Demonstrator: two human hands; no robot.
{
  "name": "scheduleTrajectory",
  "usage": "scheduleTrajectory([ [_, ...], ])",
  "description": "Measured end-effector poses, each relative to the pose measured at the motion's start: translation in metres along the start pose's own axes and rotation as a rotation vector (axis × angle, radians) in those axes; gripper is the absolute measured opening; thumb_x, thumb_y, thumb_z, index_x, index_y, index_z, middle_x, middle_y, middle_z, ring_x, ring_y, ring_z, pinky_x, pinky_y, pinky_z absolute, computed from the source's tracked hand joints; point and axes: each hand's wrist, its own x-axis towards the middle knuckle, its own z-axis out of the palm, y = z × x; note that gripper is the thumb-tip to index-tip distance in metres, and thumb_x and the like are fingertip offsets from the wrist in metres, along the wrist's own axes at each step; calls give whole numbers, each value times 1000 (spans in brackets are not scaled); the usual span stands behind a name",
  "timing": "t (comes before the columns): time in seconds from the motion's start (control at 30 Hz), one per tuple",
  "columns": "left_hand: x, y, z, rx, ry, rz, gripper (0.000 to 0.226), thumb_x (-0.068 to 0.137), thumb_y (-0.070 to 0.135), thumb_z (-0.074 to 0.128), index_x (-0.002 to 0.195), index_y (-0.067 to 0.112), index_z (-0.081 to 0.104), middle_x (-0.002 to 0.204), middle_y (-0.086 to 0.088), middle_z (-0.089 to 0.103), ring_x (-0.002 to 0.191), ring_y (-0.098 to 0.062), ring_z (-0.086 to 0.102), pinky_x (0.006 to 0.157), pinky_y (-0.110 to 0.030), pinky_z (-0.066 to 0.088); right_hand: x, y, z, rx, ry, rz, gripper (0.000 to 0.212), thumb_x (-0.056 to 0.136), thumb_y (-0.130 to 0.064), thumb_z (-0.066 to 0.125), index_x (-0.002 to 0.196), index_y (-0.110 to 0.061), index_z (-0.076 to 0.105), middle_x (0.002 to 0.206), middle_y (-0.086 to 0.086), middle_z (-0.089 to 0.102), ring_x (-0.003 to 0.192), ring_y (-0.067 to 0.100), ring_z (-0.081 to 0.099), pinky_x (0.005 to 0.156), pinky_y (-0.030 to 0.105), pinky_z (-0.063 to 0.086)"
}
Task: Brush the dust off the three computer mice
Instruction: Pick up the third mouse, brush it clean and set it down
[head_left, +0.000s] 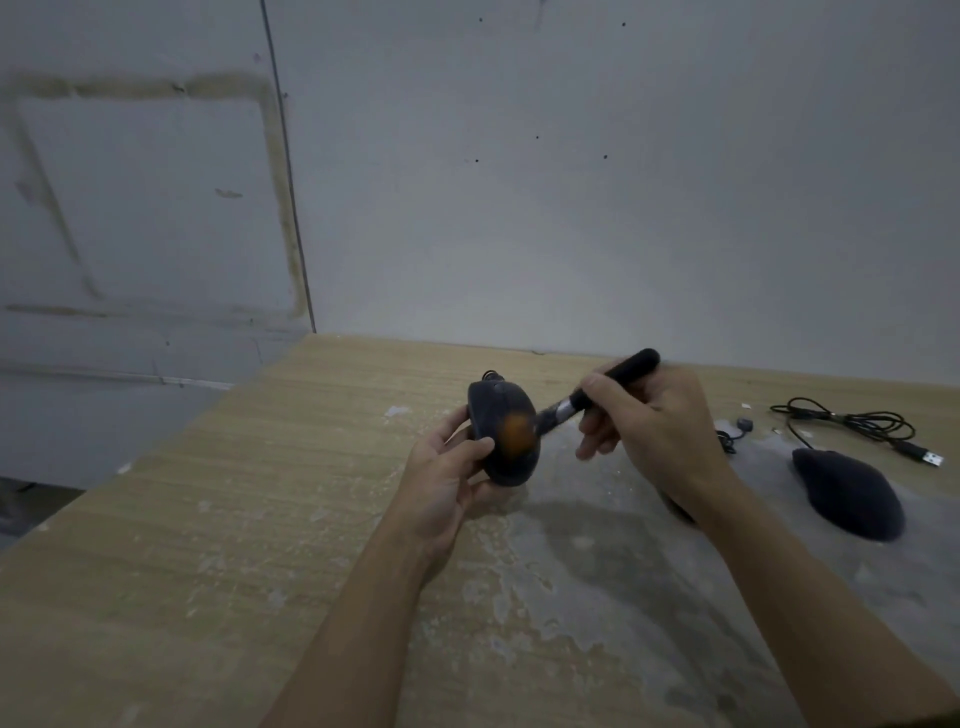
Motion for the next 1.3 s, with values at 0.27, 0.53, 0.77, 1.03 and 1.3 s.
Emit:
scheduleTrajectory([
  [0.27, 3, -1, -2, -50, 13, -37, 45, 89, -6, 44, 131, 9, 45, 113, -15, 62, 100, -27, 62, 61, -31, 60, -7, -1, 0, -58, -97, -62, 17, 88, -10, 56, 73, -6, 64, 58, 13, 64, 46, 23, 65, 45, 30, 53],
  [0.53, 3, -2, 0, -65, 9, -37, 44, 89, -5, 45, 132, 6, 45, 124, -22, 58, 110, -33, 59, 73, -38, 57, -13, 3, -4, -90, -62, -110, 19, 86, -11, 57, 69, -11, 64, 55, 13, 64, 44, 22, 64, 44, 26, 52],
  [0.77, 1, 0, -1, -76, 5, -22, 44, 89, -5, 44, 132, 4, 44, 122, -20, 58, 99, -27, 62, 62, -31, 59, -14, 5, -5, -64, -19, -143, 18, 88, -10, 56, 73, -12, 65, 59, 16, 66, 48, 18, 66, 46, 26, 53],
  [1.03, 0, -1, -1, -53, -2, -31, 46, 89, -5, 45, 133, 6, 43, 125, -21, 57, 99, -26, 63, 60, -28, 59, -12, -1, -5, -45, -116, -101, 14, 87, -10, 56, 77, -5, 65, 67, 12, 68, 53, 18, 68, 50, 26, 56],
  [1.3, -1, -2, 0, -9, -11, -10, 48, 88, -5, 46, 134, 10, 43, 116, -11, 64, 102, -26, 63, 70, -33, 58, -5, -8, -1, -48, -169, -45, 21, 88, -12, 55, 71, -4, 65, 60, 14, 66, 50, 26, 67, 49, 37, 55],
])
